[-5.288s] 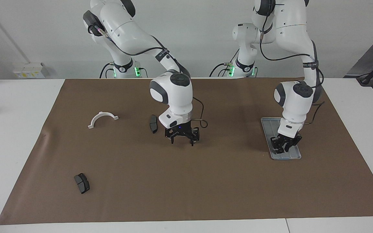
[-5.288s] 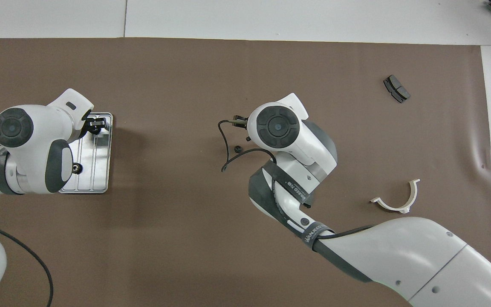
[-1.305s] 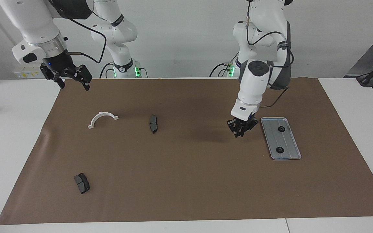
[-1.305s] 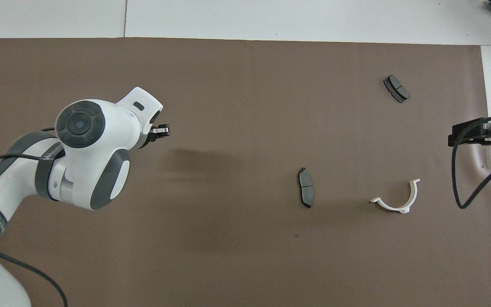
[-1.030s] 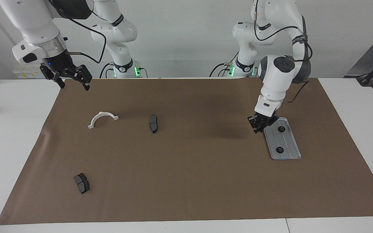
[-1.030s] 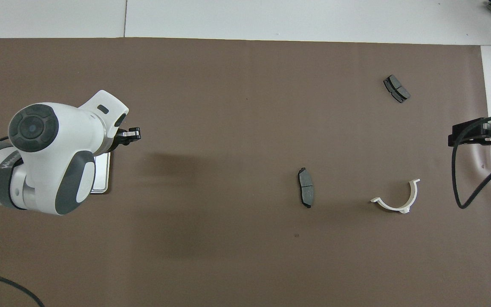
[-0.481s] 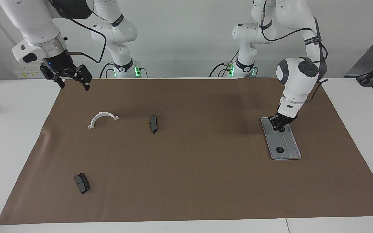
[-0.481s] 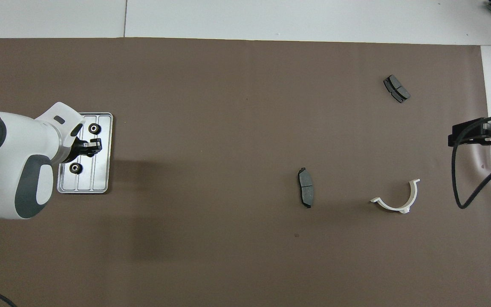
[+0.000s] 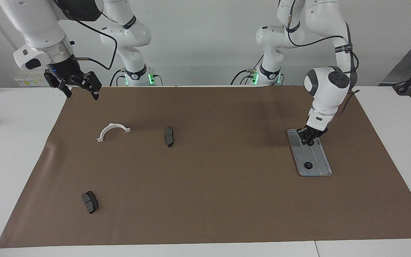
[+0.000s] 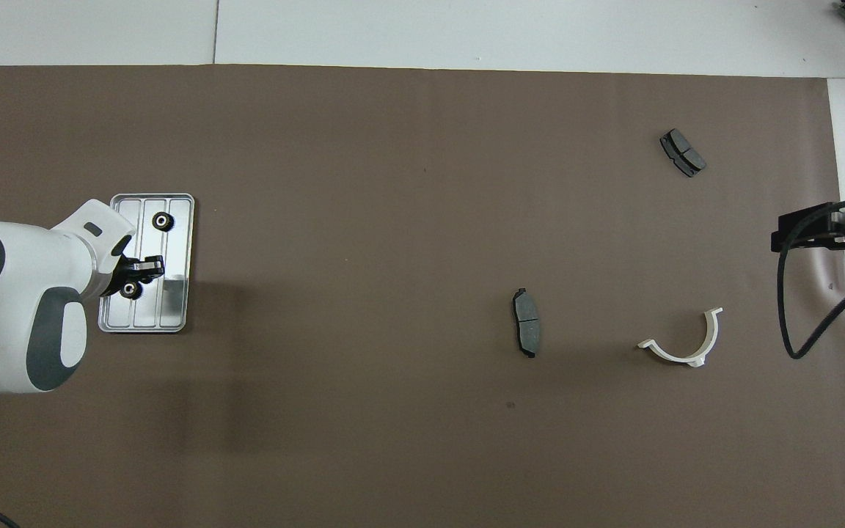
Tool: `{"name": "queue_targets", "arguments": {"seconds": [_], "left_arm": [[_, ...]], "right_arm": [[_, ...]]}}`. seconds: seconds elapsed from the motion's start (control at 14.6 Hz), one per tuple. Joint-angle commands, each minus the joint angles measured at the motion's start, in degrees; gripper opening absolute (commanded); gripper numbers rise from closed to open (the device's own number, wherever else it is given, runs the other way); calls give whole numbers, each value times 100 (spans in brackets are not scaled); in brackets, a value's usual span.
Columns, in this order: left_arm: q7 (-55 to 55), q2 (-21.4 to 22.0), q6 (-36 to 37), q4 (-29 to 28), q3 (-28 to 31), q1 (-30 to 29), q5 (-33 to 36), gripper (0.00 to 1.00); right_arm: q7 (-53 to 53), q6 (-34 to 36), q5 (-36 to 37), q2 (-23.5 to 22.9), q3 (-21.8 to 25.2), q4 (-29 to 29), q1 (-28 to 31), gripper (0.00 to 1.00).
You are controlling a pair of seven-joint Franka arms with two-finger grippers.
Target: Pick bearing gear from pile to tray
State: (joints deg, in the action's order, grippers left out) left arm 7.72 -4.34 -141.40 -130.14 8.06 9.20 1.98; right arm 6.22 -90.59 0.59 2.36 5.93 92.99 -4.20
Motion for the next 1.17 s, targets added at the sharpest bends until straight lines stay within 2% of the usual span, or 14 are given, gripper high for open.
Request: {"name": "queue_targets", "arguments": {"seconds": [0.0,0.21,0.27,0.34,0.41,0.48,0.69,0.89,1.1], "left_arm": [[-148,-31,-353,-204,-68,-85,-93,0],[-148,-154,-362,-204,-68,-50,-93,0],[-139,-163,-362,-204,-68,-42,-93,11],[-148,-163,-353,-204,-68,-33,-93,46],[-156,-163,-327,-187,-59,-24,-93,95],[-156,-172,-310,-143,-59,-15,-93,100],[-165,-102,-91,119,-85,-6,-84,100],[-523,30,891,821,-121,2,-58,100],[-833,91,2077,1858,-121,55,-23,100]], "right_arm": [[46,24,-59,124,-4,122,16,100],[55,15,-59,124,-4,122,16,100],[46,15,-59,124,-4,131,7,100],[46,15,-59,124,-4,123,16,100],[46,15,-59,124,-4,122,16,100],[46,15,-59,124,-4,122,7,100],[55,15,-59,124,-4,122,16,100],[46,15,-59,124,-4,122,16,100],[55,15,-59,124,-4,122,7,100]]}}
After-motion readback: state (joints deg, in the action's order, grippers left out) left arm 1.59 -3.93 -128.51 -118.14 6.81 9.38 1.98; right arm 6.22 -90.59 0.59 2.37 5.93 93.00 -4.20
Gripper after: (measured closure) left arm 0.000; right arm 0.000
